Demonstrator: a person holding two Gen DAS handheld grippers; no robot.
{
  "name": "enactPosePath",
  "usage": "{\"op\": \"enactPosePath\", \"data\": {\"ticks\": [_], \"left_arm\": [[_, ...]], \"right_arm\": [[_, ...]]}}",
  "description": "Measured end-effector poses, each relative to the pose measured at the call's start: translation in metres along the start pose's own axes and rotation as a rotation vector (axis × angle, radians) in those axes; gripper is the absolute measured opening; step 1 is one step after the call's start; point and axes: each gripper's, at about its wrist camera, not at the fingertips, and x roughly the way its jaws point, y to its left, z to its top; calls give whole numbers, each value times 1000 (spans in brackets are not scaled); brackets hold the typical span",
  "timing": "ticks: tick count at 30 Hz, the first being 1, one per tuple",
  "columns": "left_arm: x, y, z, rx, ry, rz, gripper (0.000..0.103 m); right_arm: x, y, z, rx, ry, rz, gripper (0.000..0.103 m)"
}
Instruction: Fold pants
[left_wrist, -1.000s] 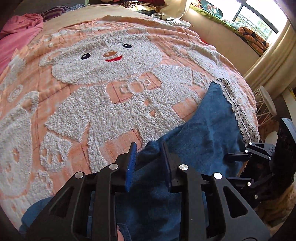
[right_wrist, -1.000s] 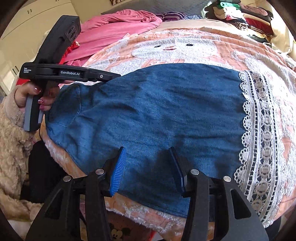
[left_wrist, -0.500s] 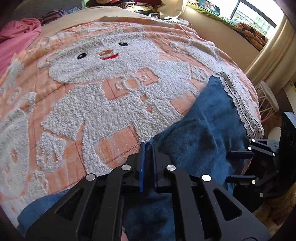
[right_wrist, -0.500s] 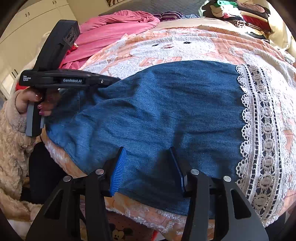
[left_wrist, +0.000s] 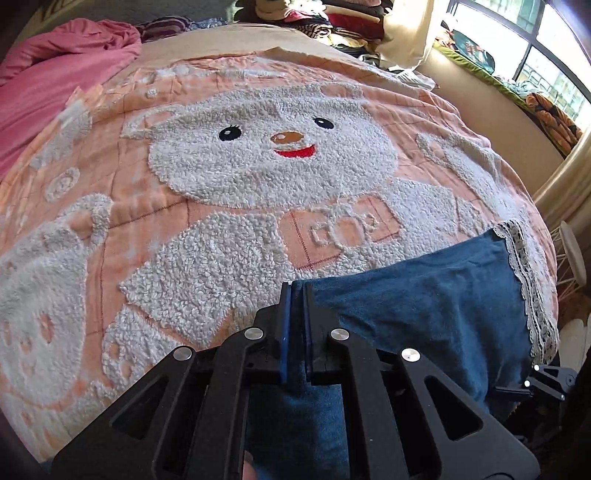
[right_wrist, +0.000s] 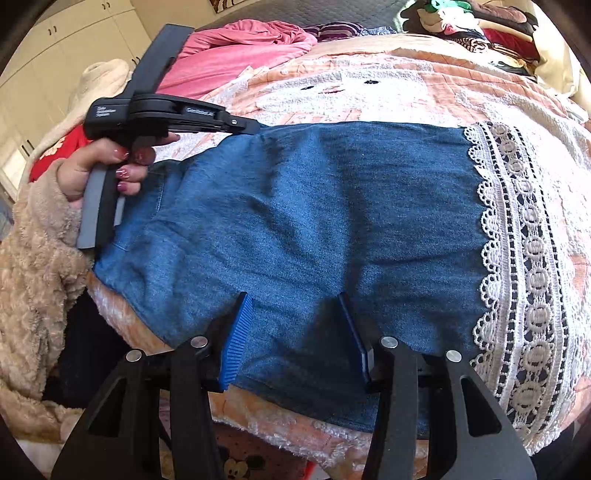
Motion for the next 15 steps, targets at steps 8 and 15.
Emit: {"op": "enactPosePath", "data": {"ticks": [8,15], "left_arm": [[10,4,9,35,-8,71,0],[-47,-1,-12,24,-113,26,0]], "right_arm": [[2,0,0,5,-3,-5,46],[-55,-32,7,119,-140,40,46]]}}
